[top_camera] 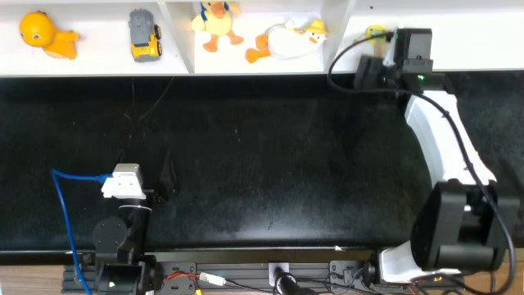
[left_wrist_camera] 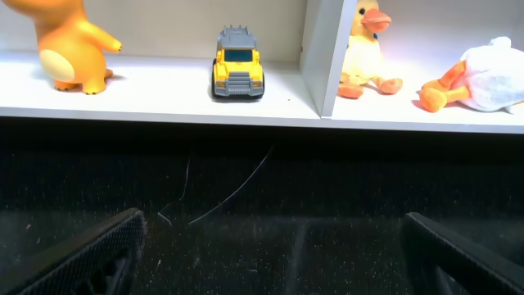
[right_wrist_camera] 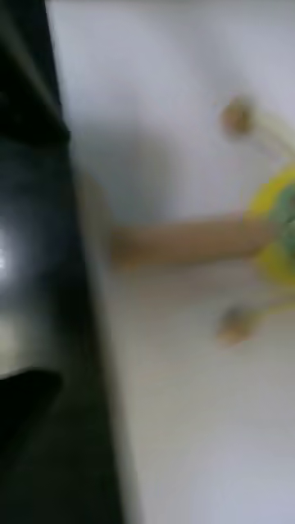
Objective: Store Toys
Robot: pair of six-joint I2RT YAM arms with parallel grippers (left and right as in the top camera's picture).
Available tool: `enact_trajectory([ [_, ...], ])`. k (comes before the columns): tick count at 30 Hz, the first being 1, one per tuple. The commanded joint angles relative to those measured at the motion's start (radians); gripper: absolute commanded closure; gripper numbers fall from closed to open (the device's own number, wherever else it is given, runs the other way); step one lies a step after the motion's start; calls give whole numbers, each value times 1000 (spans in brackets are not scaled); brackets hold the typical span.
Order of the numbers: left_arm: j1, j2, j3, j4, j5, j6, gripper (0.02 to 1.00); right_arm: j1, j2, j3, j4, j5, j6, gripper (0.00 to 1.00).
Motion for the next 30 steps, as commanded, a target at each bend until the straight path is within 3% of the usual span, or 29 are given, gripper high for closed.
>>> enact_trajectory([
  [1,-8,-10,-6,2,6,-8,20,-4,-181,-2,-130,182,108,5],
  [3,-8,-10,-6,2,6,-8,20,-10,-267,-2,-217,229,183,3],
  [8,-8,-10,-6,2,6,-8,20,-91,-483,-2,-420,226,375,3],
  [11,-8,-10,-6,2,6,-8,23,-219,-571,-8,-536,231,513,3],
  [14,-8,-10,-6,2,6,-8,20,-383,-593,-34,-591,224,585,3],
  [18,-8,-10,-6,2,6,-8,20,-607,-568,-84,-588,165,594,3],
  [21,-8,-10,-6,2,6,-8,20,-706,-526,-104,-557,163,593,3],
  [30,-8,-10,-6,2,6,-8,20,-740,-310,-106,-459,156,614,5],
])
